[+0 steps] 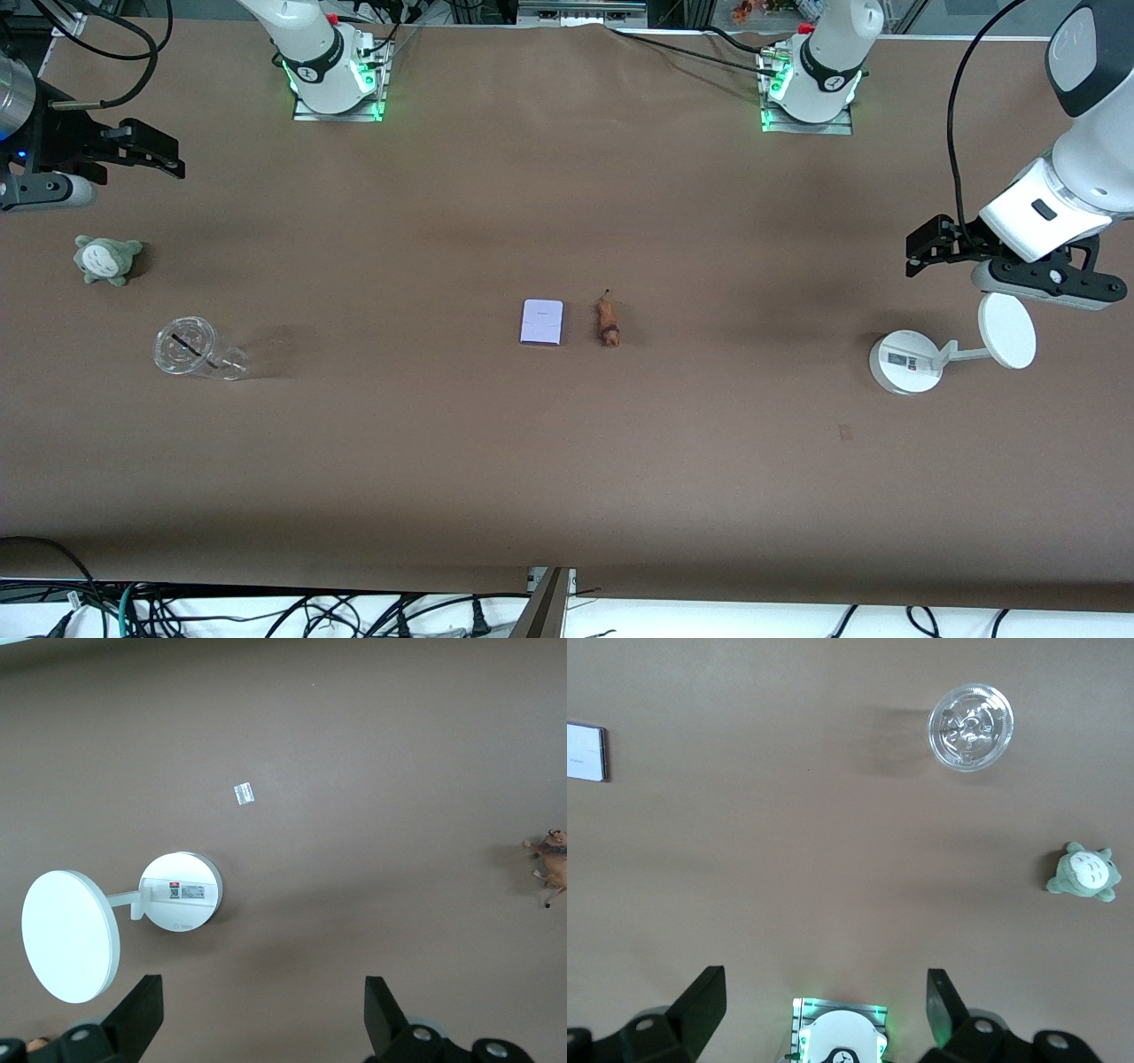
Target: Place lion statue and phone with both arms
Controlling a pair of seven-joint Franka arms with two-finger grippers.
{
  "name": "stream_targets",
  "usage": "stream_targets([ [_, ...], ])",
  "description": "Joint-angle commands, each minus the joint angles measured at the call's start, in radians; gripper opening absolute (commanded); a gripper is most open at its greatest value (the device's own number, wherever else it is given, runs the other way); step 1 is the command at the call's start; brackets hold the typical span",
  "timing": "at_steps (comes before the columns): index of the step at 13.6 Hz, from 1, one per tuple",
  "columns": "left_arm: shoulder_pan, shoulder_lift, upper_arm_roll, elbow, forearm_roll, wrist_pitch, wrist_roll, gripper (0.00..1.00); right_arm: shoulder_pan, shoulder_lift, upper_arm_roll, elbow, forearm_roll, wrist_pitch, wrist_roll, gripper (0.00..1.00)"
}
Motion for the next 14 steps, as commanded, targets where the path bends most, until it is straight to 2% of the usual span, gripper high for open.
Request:
stream_targets([
  [1,-0.002,-0.006,0.000,0.016,0.013,-0.021,0.016,1.00,-0.021,0.006,0.011,0.016,0.019,-0.014,0.004,1.00],
  [14,0.000,-0.006,0.003,0.016,0.013,-0.021,0.018,1.00,-0.014,0.027,0.016,0.016,0.013,-0.009,0.001,1.00],
])
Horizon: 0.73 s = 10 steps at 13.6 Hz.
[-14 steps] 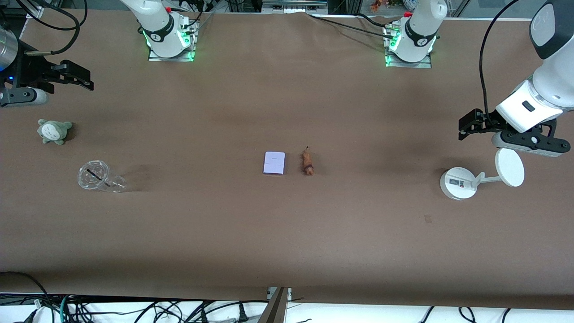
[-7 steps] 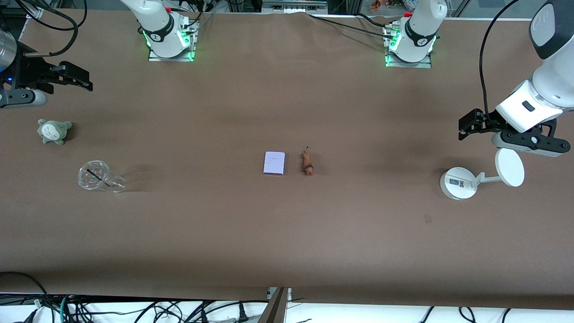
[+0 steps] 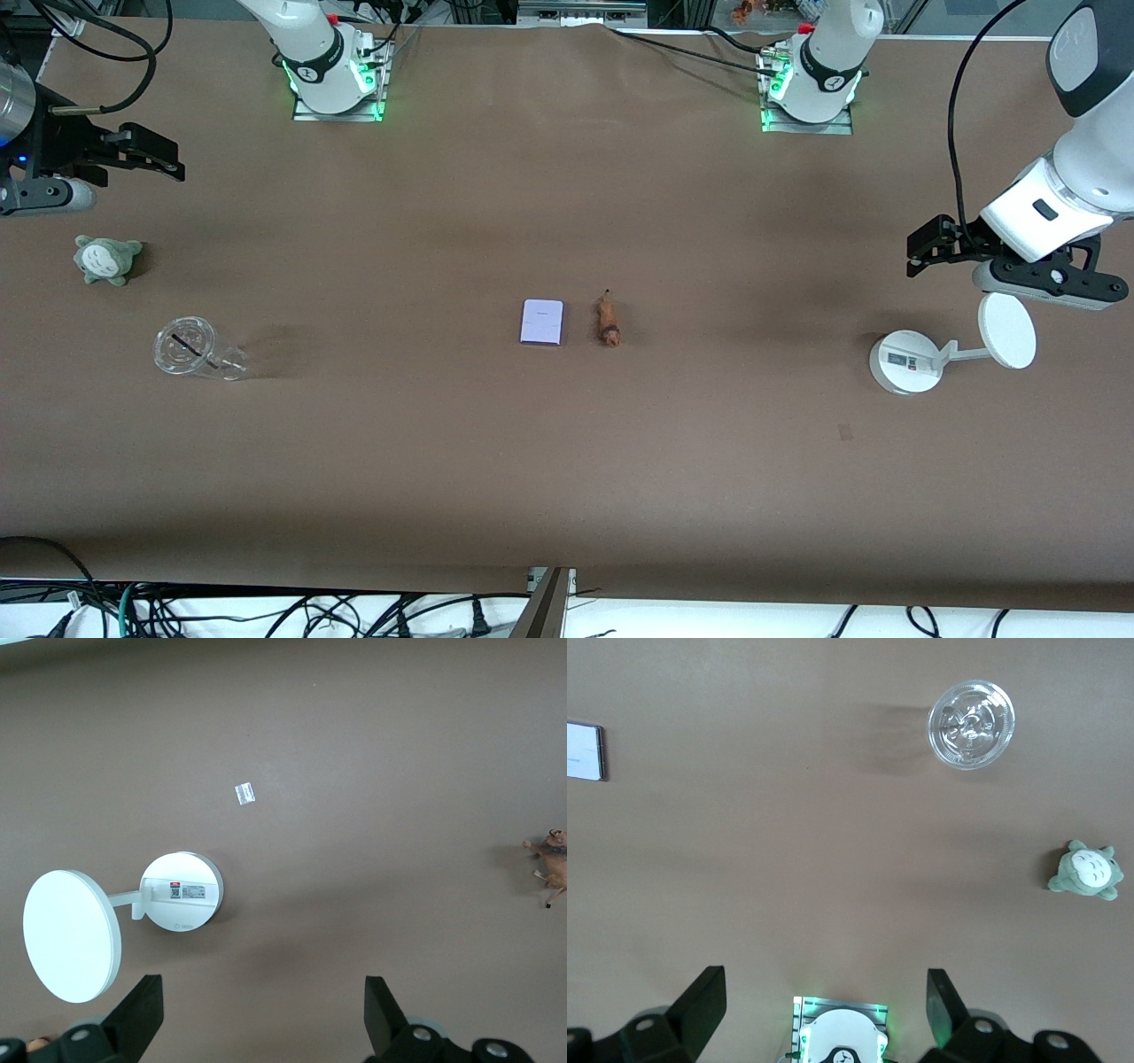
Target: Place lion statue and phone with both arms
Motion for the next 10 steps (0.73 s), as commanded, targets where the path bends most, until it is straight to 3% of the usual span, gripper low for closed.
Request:
stream_targets([
  [1,0.000,-0.006,0.001,0.018,0.013,-0.020,0.017,1.00,-0.010,0.019,0.012,0.016,0.012,-0.005,0.001,1.00],
  [10,0.001,-0.006,0.001,0.018,0.012,-0.021,0.017,1.00,-0.007,0.024,0.014,0.016,0.006,0.018,0.001,1.00],
])
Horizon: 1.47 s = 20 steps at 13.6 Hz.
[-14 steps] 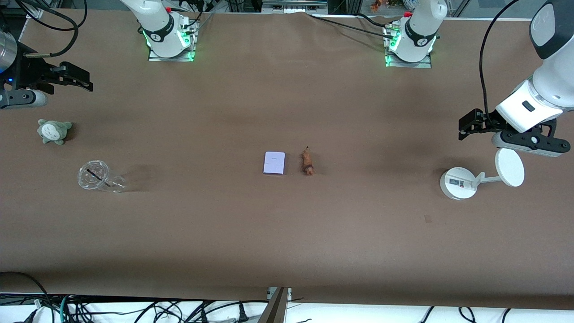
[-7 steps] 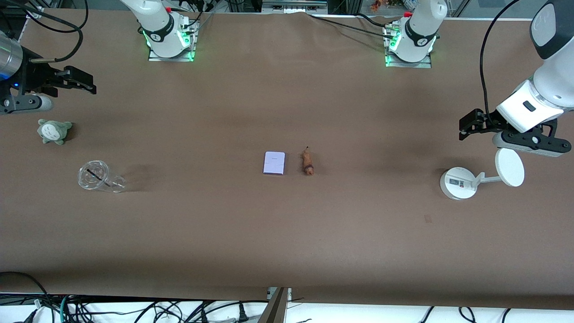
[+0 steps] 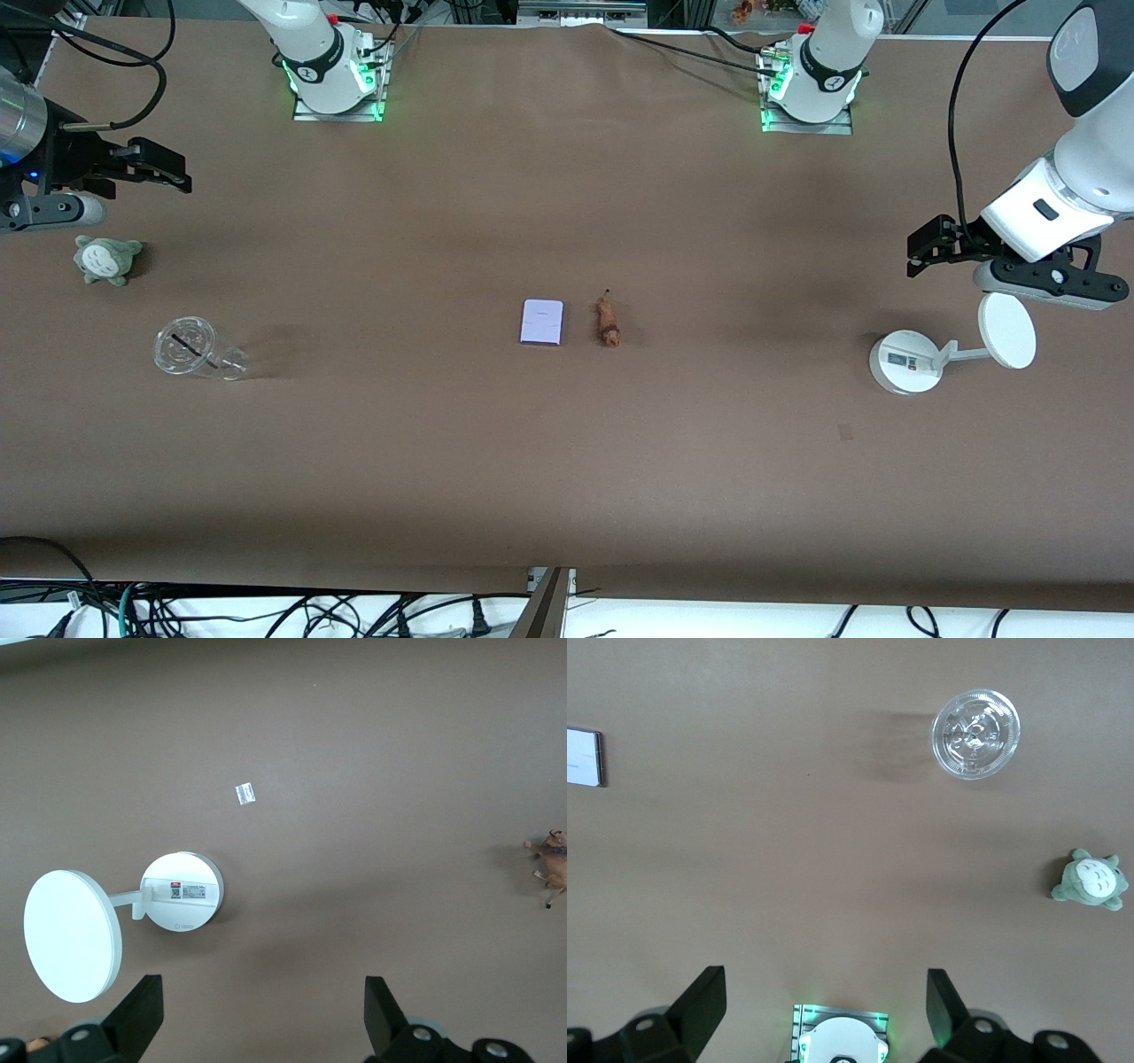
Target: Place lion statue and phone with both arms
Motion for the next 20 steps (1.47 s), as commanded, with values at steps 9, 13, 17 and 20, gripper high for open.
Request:
stream_targets([
  [9,-0.002,-0.004,-0.001,0.019,0.012,-0.017,0.015,1.00,0.005,0.002,0.012,0.016,0.006,-0.005,0.001,1.00],
  [13,-0.002,-0.004,0.000,0.020,0.012,-0.014,0.015,1.00,0.005,0.004,0.011,0.016,0.006,-0.005,0.002,1.00],
  [17,-0.002,-0.004,-0.001,0.027,0.013,-0.015,0.015,1.00,0.005,0.004,0.011,0.016,0.006,-0.005,0.001,1.00],
  [20,-0.002,-0.004,-0.001,0.027,0.013,-0.018,0.008,1.00,0.008,0.004,0.012,0.016,0.006,0.000,0.002,1.00],
])
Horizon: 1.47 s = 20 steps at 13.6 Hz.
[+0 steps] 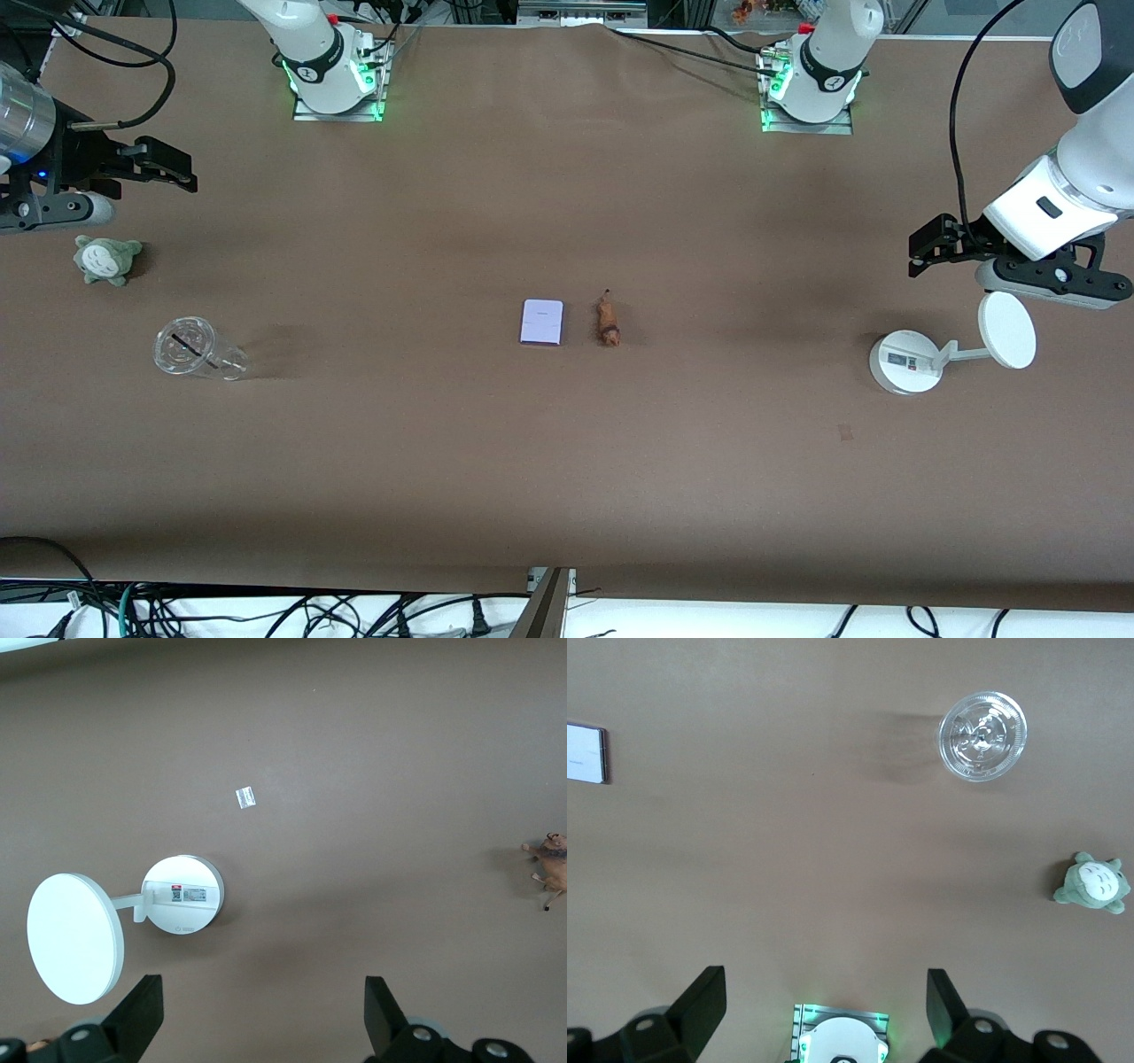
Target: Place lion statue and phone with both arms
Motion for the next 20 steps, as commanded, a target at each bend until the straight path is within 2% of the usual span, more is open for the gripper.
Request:
stream_targets([
  [1,-0.002,-0.003,0.000,0.018,0.013,-0.018,0.006,1.00,0.023,0.002,0.004,0.017,0.005,0.001,0.004,1.00],
  [3,-0.002,-0.002,0.002,0.018,0.013,-0.018,0.006,1.00,0.070,0.004,0.004,0.017,0.002,0.027,0.037,1.00],
  [6,-0.002,-0.002,0.002,0.018,0.013,-0.018,0.006,1.00,0.162,0.030,0.004,0.019,0.005,0.059,0.189,1.00],
  [13,-0.002,-0.002,0.002,0.018,0.013,-0.018,0.006,1.00,0.319,0.154,0.004,0.020,0.019,0.197,0.425,1.00],
  [16,-0.002,-0.002,0.002,0.020,0.013,-0.018,0.006,1.00,0.357,0.199,0.004,0.020,0.017,0.240,0.456,1.00],
  [20,-0.002,-0.002,0.002,0.018,0.013,-0.018,0.006,1.00,0.347,0.199,0.000,0.043,0.017,0.231,0.429,1.00],
])
